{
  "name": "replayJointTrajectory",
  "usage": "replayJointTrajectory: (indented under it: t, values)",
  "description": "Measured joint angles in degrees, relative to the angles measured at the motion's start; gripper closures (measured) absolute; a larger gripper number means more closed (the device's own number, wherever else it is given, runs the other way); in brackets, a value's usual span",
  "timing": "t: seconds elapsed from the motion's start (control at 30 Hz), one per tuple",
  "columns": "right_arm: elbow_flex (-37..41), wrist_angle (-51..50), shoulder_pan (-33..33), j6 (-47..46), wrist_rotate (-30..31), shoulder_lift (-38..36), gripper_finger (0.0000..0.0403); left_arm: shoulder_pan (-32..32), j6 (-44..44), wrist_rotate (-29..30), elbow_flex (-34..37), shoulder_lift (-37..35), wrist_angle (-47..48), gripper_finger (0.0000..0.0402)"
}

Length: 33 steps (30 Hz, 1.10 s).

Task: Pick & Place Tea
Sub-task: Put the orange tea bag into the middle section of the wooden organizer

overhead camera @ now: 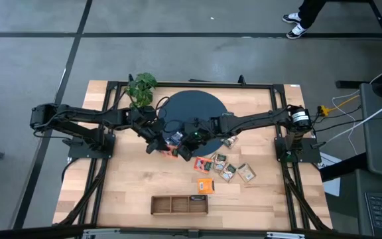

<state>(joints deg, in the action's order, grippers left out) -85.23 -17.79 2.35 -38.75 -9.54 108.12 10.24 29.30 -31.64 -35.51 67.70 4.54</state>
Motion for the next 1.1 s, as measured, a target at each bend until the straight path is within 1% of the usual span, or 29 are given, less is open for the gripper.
replayJointTrajectory:
  t: [0.07, 0.1, 0.3, 0.37, 0.43, 0.5, 0.6, 0.67, 0.73, 0.8, 0.9, 0.97, 1.1]
  values:
    - [0.0, 0.6, 0.0, 0.0, 0.0, 0.0, 0.0378, 0.0, 0.0, 0.0, 0.0, 0.0, 0.0, 0.0383]
    - [0.0, 0.6, 0.0, 0.0, 0.0, 0.0, 0.0373, 0.0, 0.3, 0.0, 0.0, 0.0, 0.0, 0.0390]
    - [0.0, -1.6, 0.7, -1.5, 0.2, -0.7, 0.0353, 0.0, 1.6, 0.5, 0.0, 0.0, 0.5, 0.0394]
    - [0.0, -2.7, 2.0, -1.4, 1.7, -2.1, 0.0349, -0.3, 2.5, 0.9, 0.9, -0.9, -0.7, 0.0395]
    - [0.0, -5.2, 3.4, -1.4, 5.1, -4.2, 0.0346, -1.0, 3.7, 2.8, 2.8, -2.9, -2.4, 0.0395]
    - [0.3, -7.6, 4.8, -1.7, 9.5, -6.2, 0.0344, -1.6, 5.5, 4.7, 5.8, -6.1, -6.5, 0.0395]
    - [1.2, -8.2, 6.3, -4.9, 15.7, -8.4, 0.0336, -2.4, 10.9, 8.7, 11.7, -11.9, -18.2, 0.0396]
    - [1.2, -6.3, 6.5, -7.5, 16.9, -8.7, 0.0328, -3.3, 15.0, 13.2, 15.7, -14.9, -27.0, 0.0396]
    - [1.3, -2.3, 6.5, -9.2, 16.3, -8.7, 0.0318, -4.4, 18.1, 17.4, 19.0, -16.8, -35.4, 0.0397]
    - [1.3, 3.0, 6.1, -10.0, 15.4, -8.4, 0.0306, -6.0, 20.0, 20.4, 21.0, -17.3, -40.9, 0.0397]
    - [1.3, 6.1, 5.1, -10.2, 15.4, -8.2, 0.0287, -8.7, 20.7, 23.3, 22.0, -17.2, -41.9, 0.0397]
    - [1.3, 6.3, 4.5, -10.3, 15.4, -8.2, 0.0276, -10.5, 20.0, 25.0, 22.0, -17.0, -42.3, 0.0397]
    - [1.3, 6.1, 3.4, -10.3, 13.4, -8.2, 0.0263, -13.3, 18.3, 29.3, 21.9, -17.0, -44.0, 0.0397]
